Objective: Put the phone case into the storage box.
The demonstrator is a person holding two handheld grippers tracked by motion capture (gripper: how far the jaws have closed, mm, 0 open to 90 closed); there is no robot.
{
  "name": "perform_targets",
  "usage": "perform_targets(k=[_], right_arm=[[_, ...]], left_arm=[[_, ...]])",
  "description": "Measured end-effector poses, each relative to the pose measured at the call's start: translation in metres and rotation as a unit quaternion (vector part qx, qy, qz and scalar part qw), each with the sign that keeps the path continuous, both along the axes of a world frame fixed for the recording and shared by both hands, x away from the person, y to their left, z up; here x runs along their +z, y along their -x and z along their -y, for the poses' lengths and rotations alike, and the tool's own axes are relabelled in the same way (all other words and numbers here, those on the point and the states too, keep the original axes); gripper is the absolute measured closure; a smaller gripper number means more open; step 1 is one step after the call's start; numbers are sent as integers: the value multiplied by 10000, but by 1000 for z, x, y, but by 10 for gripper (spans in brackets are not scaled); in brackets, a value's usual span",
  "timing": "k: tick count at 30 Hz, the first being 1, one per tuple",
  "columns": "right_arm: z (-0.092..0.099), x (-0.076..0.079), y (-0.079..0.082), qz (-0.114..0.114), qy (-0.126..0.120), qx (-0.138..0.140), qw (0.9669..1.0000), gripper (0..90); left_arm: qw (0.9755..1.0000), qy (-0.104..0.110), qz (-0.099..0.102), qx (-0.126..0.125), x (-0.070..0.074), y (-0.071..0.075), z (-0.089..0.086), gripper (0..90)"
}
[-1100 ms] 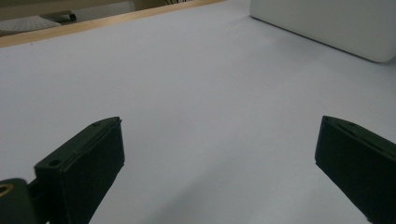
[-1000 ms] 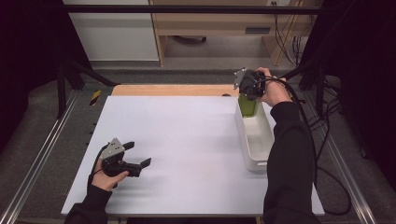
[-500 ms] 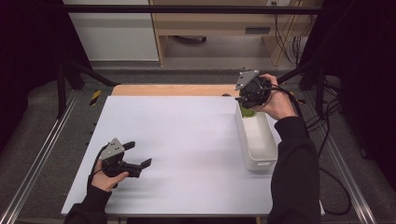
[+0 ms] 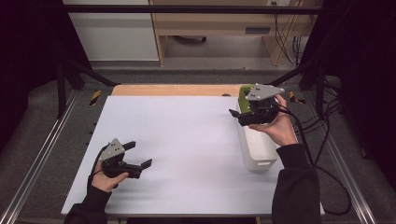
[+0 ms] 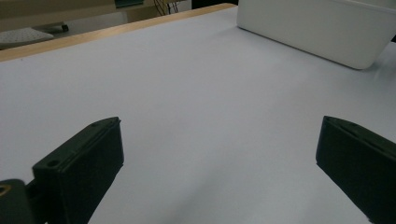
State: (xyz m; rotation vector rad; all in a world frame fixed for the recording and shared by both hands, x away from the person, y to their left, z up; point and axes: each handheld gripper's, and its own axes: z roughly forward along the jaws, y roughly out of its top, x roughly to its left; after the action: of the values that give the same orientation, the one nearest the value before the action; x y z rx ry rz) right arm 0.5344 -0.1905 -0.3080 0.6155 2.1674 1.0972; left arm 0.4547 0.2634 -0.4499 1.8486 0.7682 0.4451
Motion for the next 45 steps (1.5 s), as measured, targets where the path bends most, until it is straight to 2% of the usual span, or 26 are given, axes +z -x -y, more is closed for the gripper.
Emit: perform_targets(k=[5, 9, 14, 17, 20, 21, 27, 33, 36, 39, 42, 45], right_arm=[[3, -14, 14, -150, -513, -216, 9983, 77], [8, -24, 27, -188, -850, -267, 9958, 47], [16, -34, 44, -328, -1260, -367, 9908, 30], [22, -41, 56, -407, -1546, -358, 9865, 27], [28, -48, 64, -434, -1726, -361, 9834, 23], [30, -51, 66, -453, -1763, -378, 9826, 17], [40, -71, 80, -474, -1711, -342, 9835, 6], [53, -88, 90, -470, -1892, -323, 9803, 6], [62, -96, 94, -433, -1867, -343, 9809, 6], [68, -100, 97, -419, -1868, -348, 9809, 6], [74, -104, 100, -393, -1956, -397, 9791, 6], [77, -107, 101, -362, -1932, -449, 9795, 6]], left_arm=[[10000, 37, 24, -28, 1, 1, 0, 7], [10000, 49, 28, -35, 1, 2, 0, 7], [10000, 77, 36, -49, 2, 2, 1, 7], [9999, 103, 50, -68, 2, 2, 0, 7], [9999, 125, 62, -88, 2, 3, 0, 7], [9998, 129, 69, -97, 3, 3, 0, 7], [9998, 155, 84, -133, 3, 4, 1, 7], [9996, 182, 110, -165, 3, 6, 0, 5], [9997, 182, 109, -146, 3, 6, -1, 6], [9996, 184, 129, -139, 4, 7, -1, 5], [9996, 189, 139, -136, 4, 7, -2, 5], [9996, 184, 142, -136, 4, 7, -1, 5]])
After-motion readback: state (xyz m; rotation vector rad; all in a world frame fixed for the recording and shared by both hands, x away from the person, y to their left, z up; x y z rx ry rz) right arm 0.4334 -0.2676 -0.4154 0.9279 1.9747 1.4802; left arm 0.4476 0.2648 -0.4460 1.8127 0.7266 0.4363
